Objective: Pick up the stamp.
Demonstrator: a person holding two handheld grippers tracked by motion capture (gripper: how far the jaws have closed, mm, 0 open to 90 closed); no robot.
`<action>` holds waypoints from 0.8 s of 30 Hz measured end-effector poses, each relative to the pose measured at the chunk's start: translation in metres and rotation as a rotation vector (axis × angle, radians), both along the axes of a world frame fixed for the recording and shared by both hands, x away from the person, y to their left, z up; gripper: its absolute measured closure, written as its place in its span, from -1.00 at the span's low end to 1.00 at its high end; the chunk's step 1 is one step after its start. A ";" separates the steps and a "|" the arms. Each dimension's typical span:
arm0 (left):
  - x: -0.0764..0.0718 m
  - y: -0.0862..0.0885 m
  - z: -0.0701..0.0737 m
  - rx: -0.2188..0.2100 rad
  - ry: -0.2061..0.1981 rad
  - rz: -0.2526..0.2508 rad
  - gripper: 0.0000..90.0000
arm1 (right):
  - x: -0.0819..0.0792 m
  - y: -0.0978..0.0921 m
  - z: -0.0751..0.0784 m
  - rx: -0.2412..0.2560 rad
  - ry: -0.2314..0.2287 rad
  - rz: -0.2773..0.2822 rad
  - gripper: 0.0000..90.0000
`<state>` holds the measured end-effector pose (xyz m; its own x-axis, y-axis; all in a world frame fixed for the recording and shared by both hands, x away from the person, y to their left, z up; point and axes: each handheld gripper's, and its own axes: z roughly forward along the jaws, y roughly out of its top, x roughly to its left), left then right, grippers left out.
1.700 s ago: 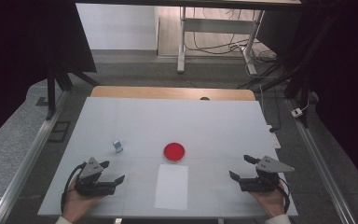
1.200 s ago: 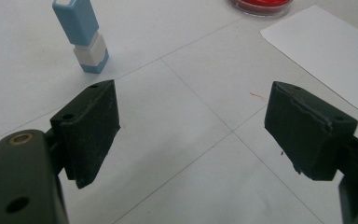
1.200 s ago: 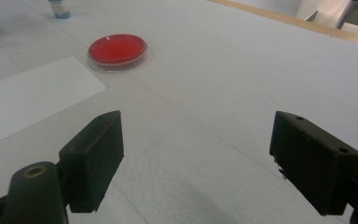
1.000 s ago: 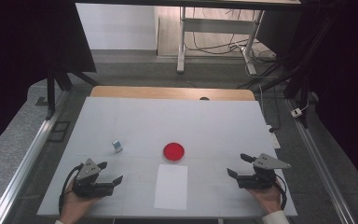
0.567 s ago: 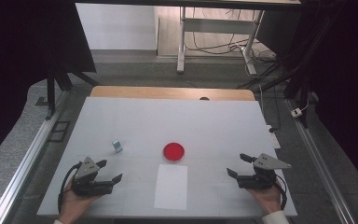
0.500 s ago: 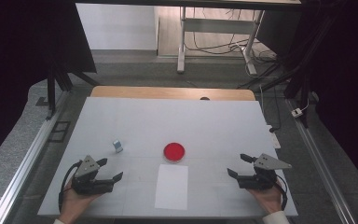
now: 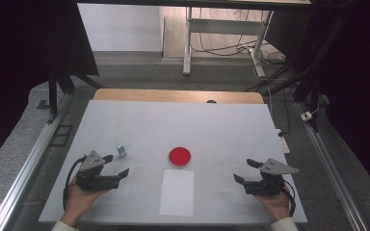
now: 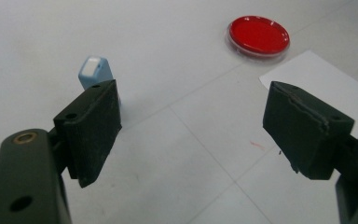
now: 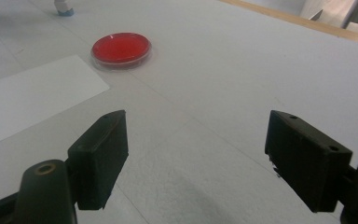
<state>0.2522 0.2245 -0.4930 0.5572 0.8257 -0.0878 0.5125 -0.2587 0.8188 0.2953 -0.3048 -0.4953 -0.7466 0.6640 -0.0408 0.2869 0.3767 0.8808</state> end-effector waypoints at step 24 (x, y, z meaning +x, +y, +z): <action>0.060 0.001 0.019 0.056 0.042 0.031 -0.53 | 0.004 0.006 -0.003 -0.001 0.017 -0.003 -0.52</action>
<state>0.3126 0.2255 -0.4736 0.5280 0.8468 -0.0640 0.5547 -0.2868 0.7810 0.2993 -0.2990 -0.4983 -0.7453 0.6661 -0.0286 0.3032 0.3769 0.8752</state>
